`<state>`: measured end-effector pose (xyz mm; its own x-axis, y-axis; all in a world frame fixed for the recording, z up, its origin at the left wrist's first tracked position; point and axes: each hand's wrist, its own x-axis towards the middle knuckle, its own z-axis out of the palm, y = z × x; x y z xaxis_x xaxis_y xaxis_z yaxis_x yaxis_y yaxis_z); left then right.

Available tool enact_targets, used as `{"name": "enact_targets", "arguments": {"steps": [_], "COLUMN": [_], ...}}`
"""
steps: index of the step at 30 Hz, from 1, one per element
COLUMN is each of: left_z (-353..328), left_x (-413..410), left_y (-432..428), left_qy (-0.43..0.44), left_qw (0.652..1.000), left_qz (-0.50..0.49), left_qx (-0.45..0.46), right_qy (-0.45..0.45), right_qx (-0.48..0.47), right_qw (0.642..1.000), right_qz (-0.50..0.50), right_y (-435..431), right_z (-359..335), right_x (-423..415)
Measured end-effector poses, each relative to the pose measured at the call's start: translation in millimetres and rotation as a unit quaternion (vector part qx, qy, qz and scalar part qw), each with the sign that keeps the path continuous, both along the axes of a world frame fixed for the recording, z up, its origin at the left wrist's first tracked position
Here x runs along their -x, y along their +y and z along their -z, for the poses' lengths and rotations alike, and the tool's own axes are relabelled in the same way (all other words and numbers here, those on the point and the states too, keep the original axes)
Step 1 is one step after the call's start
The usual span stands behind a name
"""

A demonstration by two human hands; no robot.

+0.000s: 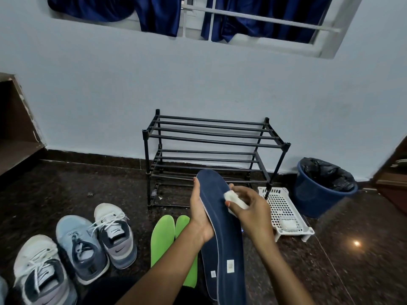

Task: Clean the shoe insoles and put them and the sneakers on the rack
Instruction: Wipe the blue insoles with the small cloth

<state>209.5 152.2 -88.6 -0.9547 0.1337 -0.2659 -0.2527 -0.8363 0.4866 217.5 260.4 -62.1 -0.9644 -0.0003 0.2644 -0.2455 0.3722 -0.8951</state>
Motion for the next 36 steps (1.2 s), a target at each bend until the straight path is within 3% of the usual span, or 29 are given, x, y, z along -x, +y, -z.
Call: {"name": "enact_targets", "arguments": {"steps": [8,15,19,27,36], "left_z": [-0.6,-2.2,-6.1,0.3,1.0], "left_x": [-1.1,6.2,4.0,8.8,11.7], "left_y": [3.2,-0.5,4.2,7.9,8.6], "left_qy": [0.003,0.018,0.013,0.019,0.045], "left_qw": [0.999,0.999,0.999,1.000,0.997], "left_qz": [0.004,0.026,0.026,-0.018,0.039], "left_qx": [0.035,0.023,0.024,-0.014,-0.054], "right_qy": [0.165,0.174,0.167,0.157,0.162], "right_qx": [-0.102,-0.142,-0.102,-0.125,-0.132], "right_qw": [0.981,0.974,0.981,0.980,0.978], "right_qz": [0.018,-0.020,-0.007,0.018,-0.021], "right_y": [-28.1,-29.8,-26.7,-29.5,-35.8], "right_z": [4.4,18.0,11.6,3.9,-0.8], "right_x": [7.7,0.7,3.8,15.0,10.4]}}
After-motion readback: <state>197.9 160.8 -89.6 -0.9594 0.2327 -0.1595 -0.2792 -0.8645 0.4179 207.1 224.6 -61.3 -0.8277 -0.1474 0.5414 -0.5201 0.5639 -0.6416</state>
